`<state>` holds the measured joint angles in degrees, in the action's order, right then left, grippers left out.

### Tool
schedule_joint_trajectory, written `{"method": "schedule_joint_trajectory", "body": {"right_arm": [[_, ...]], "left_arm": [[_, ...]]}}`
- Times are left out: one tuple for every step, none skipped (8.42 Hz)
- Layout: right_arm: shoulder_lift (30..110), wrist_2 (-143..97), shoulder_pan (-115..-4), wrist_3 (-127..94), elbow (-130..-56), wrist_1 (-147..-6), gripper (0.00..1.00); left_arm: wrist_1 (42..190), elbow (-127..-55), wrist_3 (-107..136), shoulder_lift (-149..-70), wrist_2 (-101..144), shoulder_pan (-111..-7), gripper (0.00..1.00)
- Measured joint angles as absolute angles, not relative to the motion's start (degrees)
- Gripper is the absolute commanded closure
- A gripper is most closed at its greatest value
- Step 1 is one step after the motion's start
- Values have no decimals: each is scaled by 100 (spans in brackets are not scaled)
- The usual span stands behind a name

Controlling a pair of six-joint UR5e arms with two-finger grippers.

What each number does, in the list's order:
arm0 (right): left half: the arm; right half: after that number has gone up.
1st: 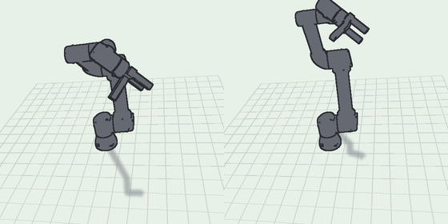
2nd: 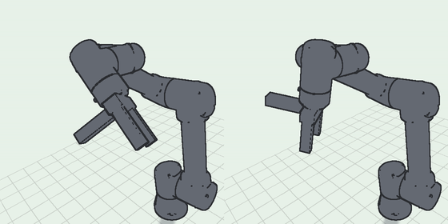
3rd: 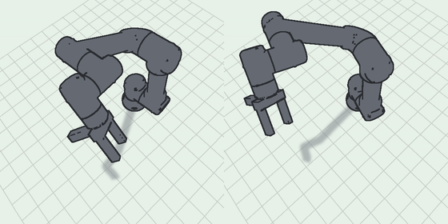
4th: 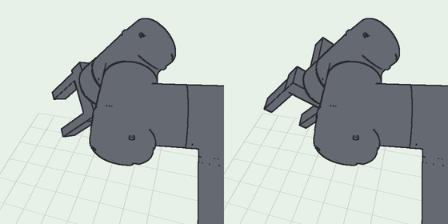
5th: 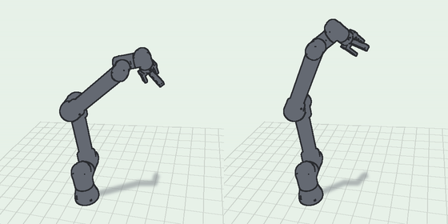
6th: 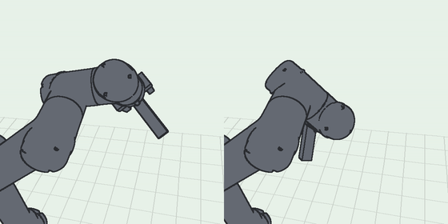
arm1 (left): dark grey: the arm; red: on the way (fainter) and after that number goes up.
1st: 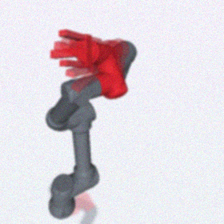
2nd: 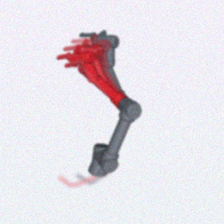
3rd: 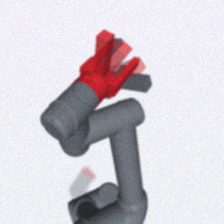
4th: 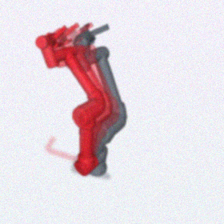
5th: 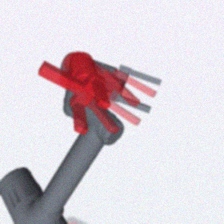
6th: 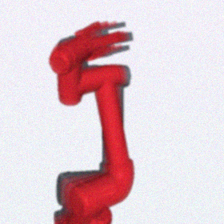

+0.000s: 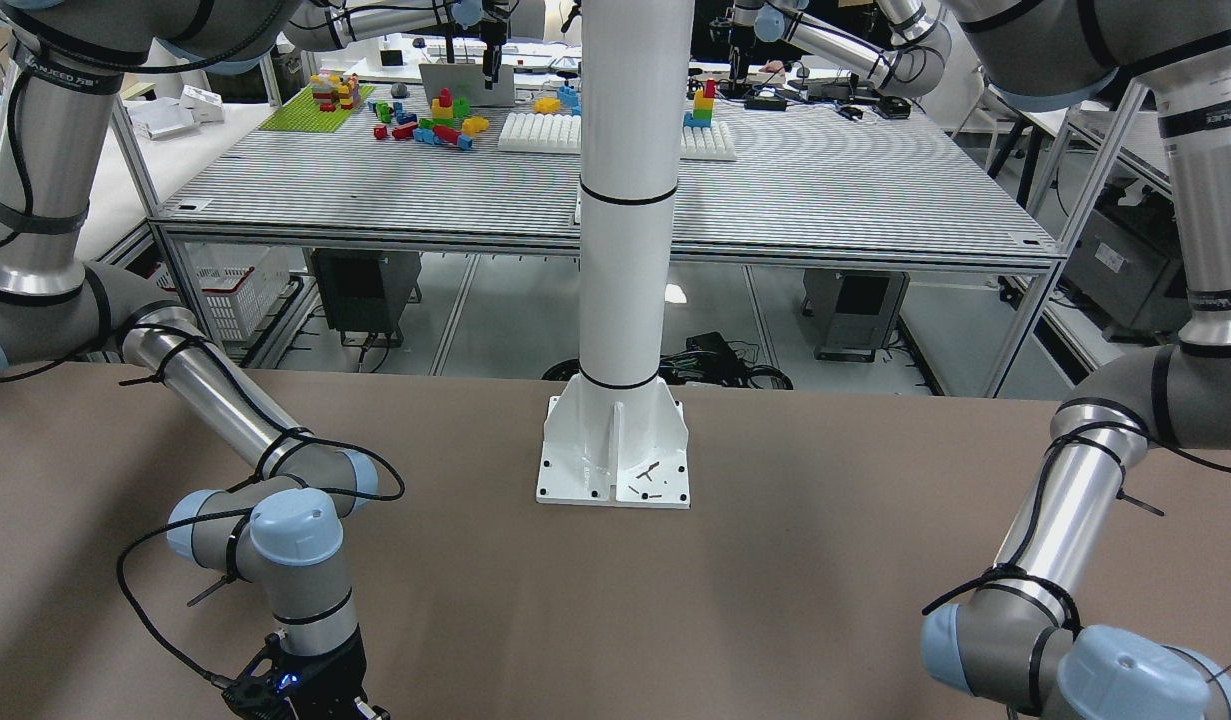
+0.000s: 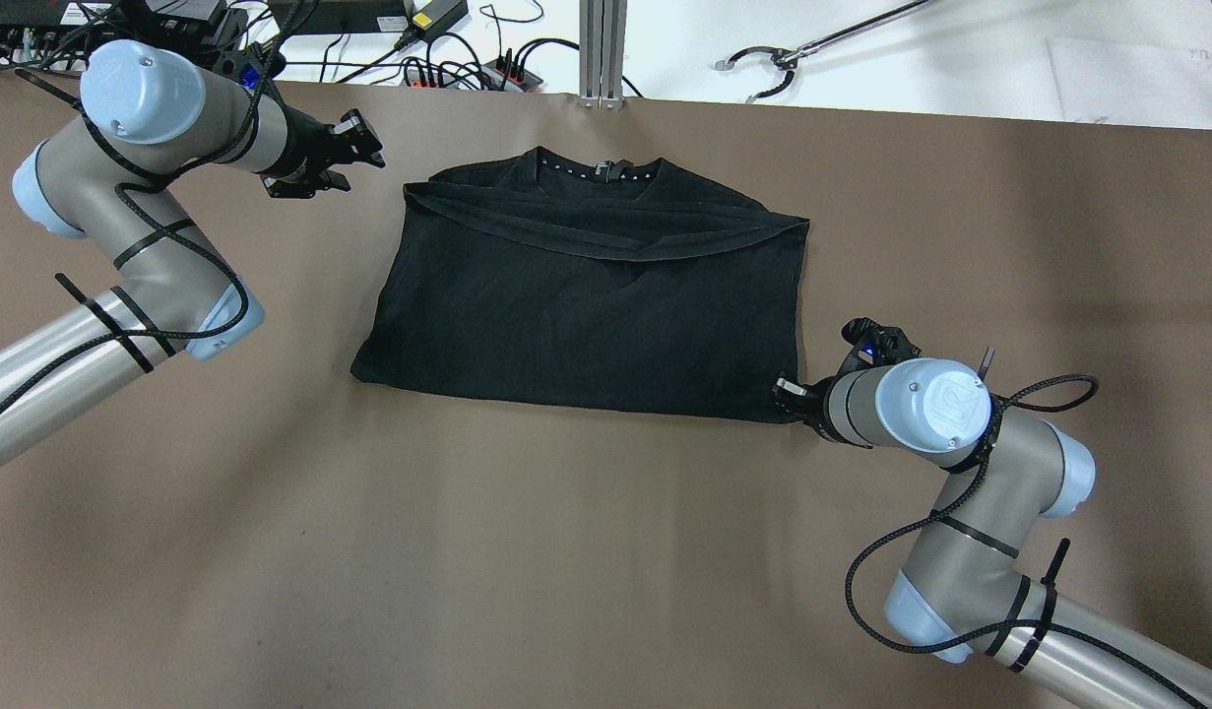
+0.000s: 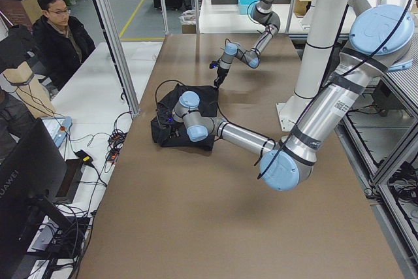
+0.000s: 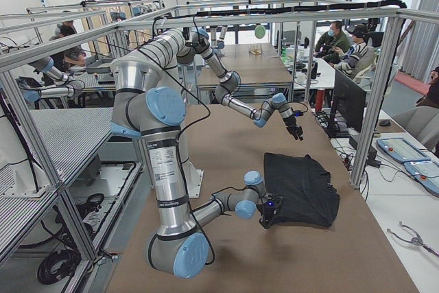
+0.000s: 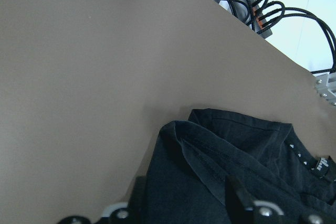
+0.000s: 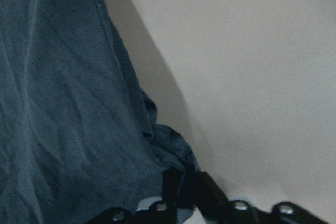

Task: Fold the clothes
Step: 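Grasp the folded shirt's corner nearest the right gripper while the left arm withdraws, then drag the shirt corner toward the robot with the right gripper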

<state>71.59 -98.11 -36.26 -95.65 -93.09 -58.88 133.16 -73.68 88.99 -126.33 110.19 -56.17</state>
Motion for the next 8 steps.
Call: {"method": "schedule_joint_trajectory", "body": {"right_arm": [[7142, -9847, -3637, -9670, -9370, -5854, 100], [7156, -9917, -3655, -9722, -9529, -5870, 100], [7269, -10067, -3670, -9749, -9772, -5893, 100], [7562, -10197, -3638, -9828, -10174, -5906, 100], [7963, -10309, -3457, -10035, -10699, -5915, 100], [8330, -10410, -3140, -10230, -11253, -5919, 100], [8625, -10694, -2792, -10332, -11722, -5917, 96], [8784, -11205, -2503, -10376, -12038, -5907, 24]], "left_arm": [[13316, -7431, 8902, -12580, 11017, -5616, 41], [13315, -7464, 8907, -12558, 11018, -5609, 41], [13315, -7479, 8910, -12548, 11017, -5596, 41], [13315, -7480, 8911, -12540, 11018, -5582, 41], [13315, -7479, 8912, -12533, 11020, -5561, 41], [13315, -7476, 8912, -12529, 11022, -5544, 41], [13315, -7470, 8912, -12527, 11029, -5534, 41], [13312, -7470, 8912, -12525, 11039, -5527, 41]]}}
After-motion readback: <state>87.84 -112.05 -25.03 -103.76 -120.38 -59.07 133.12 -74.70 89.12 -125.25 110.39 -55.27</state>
